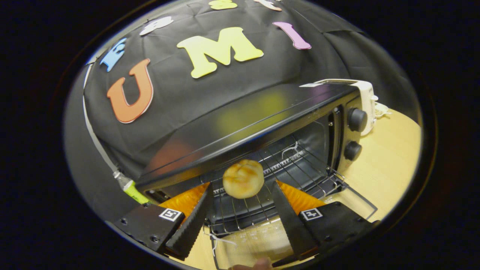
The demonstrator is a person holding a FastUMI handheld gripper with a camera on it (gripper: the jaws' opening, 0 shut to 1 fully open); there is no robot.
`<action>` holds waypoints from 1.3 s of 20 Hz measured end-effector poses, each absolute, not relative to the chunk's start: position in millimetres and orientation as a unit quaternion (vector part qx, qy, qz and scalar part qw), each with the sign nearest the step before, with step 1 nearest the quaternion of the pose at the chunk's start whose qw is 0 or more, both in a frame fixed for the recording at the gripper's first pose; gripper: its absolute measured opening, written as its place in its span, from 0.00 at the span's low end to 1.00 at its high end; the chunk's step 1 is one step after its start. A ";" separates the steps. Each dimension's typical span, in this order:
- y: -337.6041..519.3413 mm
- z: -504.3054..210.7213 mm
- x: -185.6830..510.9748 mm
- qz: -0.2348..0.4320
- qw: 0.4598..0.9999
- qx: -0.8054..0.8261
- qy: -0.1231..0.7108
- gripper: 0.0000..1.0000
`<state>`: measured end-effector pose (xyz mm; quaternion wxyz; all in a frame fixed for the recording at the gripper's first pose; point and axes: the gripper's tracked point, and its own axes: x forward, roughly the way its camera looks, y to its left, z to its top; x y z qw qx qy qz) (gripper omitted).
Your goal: Open the toaster oven, put the food inside, and close the toaster oven door.
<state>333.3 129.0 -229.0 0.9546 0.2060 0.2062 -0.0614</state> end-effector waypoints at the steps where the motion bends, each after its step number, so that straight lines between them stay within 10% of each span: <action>1: 132.4 -225.3 322.1 -0.053 0.956 0.201 0.208 1.00; 26: 95.0 -295.8 153.9 0.058 0.943 0.031 0.326 1.00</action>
